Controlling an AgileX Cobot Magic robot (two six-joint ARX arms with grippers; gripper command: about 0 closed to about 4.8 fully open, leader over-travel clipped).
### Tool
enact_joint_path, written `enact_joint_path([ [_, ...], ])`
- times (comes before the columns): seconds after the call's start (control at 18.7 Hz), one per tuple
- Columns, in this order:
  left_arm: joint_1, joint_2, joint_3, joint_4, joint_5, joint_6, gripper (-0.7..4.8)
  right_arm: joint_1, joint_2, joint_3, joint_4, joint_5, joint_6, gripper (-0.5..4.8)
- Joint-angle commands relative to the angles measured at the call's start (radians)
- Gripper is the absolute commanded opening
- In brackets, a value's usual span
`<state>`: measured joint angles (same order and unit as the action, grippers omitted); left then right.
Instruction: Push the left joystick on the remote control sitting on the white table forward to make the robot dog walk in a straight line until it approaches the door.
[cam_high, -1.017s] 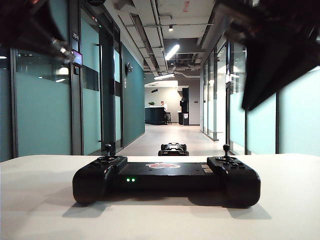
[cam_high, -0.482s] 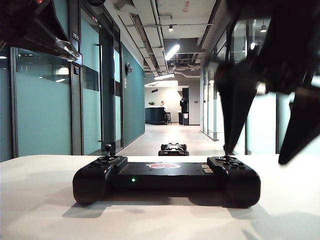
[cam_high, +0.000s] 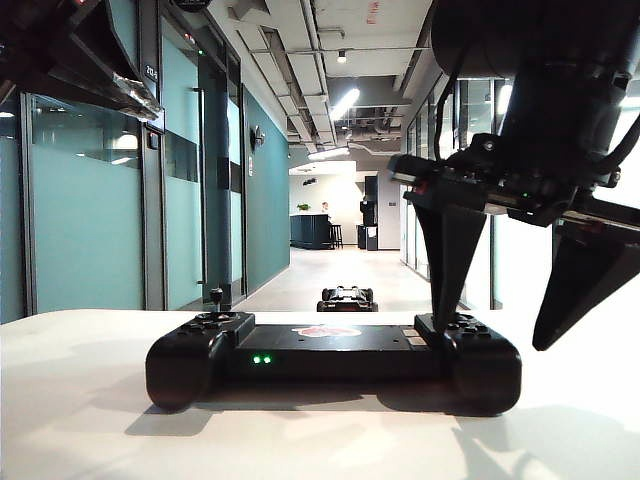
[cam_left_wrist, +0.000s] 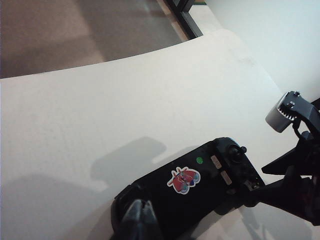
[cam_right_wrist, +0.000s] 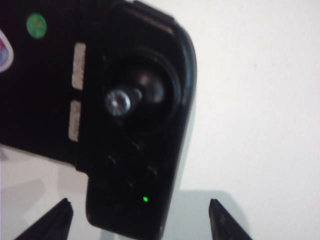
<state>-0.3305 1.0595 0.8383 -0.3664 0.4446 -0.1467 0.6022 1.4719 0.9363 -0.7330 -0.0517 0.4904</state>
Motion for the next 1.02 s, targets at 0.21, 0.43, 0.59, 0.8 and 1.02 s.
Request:
enact_joint_path([
  [0.21, 0.0, -0.002, 0.003, 0.008, 0.006, 0.008, -0.05, 0.013, 0.05, 0.015, 0.028, 0.008, 0.004, 3.59],
  [0.43, 0.0, -0.002, 0.003, 0.008, 0.006, 0.008, -0.05, 0.026, 0.079, 0.015, 0.039, 0.005, 0.004, 3.59],
  [0.59, 0.0, -0.002, 0.003, 0.008, 0.007, 0.008, -0.05, 0.035, 0.105, 0.015, 0.048, -0.003, 0.004, 3.6],
  [0.8, 0.0, -0.002, 0.003, 0.006, 0.009, 0.008, -0.05, 0.034, 0.108, 0.015, 0.065, -0.023, 0.005, 3.57],
  [1.02, 0.0, -0.002, 0.003, 0.005, 0.013, 0.008, -0.05, 0.034, 0.111, 0.015, 0.064, 0.002, 0.007, 3.05],
])
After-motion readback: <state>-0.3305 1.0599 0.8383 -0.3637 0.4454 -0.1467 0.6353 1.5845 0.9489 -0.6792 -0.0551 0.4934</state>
